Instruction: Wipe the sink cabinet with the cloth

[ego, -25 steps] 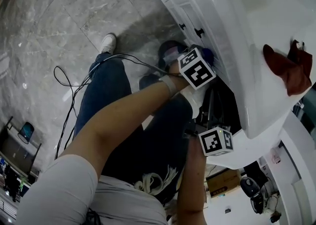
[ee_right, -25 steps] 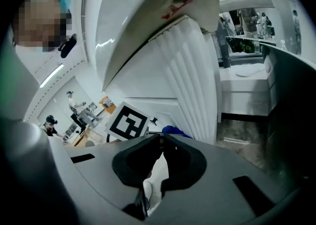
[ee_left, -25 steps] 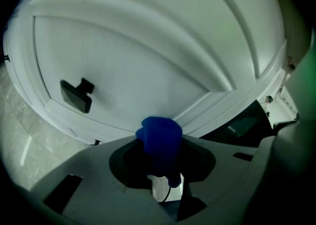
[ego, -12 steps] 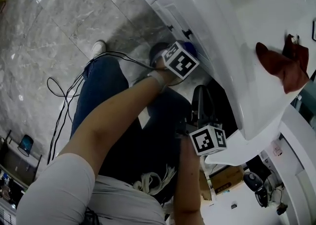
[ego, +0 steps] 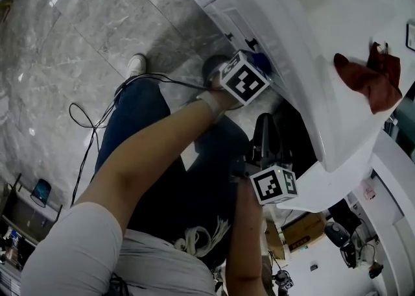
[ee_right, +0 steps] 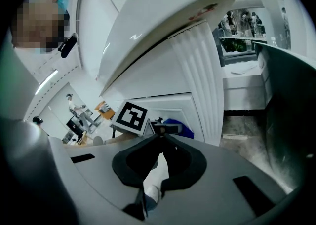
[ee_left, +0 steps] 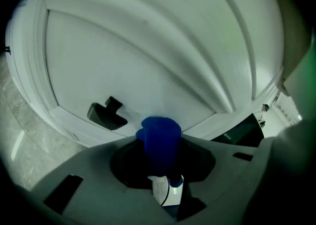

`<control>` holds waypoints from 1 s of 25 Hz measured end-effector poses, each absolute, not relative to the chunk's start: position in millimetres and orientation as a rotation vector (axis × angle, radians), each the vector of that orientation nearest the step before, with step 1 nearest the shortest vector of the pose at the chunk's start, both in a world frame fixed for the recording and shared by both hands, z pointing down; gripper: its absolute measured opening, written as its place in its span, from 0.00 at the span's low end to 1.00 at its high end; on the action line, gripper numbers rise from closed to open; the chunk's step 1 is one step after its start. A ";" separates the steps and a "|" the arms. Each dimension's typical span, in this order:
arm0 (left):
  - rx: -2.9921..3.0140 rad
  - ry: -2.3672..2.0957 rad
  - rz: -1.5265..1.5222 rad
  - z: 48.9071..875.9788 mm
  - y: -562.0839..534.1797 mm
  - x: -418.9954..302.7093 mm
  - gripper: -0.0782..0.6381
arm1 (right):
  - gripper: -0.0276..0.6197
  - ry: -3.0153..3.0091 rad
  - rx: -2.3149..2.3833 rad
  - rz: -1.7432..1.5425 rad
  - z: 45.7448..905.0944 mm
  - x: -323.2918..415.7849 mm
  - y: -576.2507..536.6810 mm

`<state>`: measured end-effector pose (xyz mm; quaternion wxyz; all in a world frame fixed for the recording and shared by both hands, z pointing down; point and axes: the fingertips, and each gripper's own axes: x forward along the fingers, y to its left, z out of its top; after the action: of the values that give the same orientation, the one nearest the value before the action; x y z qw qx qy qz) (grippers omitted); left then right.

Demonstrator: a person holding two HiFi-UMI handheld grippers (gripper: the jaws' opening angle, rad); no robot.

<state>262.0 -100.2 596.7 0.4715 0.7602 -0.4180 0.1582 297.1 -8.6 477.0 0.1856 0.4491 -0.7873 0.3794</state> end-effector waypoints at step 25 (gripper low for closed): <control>2.150 -0.840 0.392 495.4 -73.7 312.2 0.27 | 0.10 -2.096 1.471 1.194 448.7 309.1 53.7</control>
<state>312.2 -73.7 495.4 0.3895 0.8458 -0.3305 0.1541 309.1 53.7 448.7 0.1575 0.5140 -0.7327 0.4172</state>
